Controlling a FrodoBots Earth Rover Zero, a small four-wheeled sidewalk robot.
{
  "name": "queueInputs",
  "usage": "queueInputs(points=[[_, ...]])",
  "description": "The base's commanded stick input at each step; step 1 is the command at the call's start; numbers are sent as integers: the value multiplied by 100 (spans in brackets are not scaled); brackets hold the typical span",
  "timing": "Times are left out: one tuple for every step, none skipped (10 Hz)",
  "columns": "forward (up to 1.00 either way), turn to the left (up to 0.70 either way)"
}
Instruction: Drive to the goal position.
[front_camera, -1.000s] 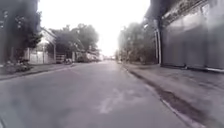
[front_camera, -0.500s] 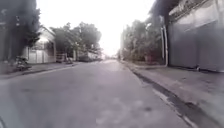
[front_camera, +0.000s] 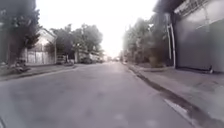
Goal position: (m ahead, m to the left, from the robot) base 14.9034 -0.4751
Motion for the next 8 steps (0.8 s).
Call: queueInputs(points=[[100,0],[100,-3],[100,-30],[100,-39],[100,-34],[100,-16],[100,0],[100,0]])
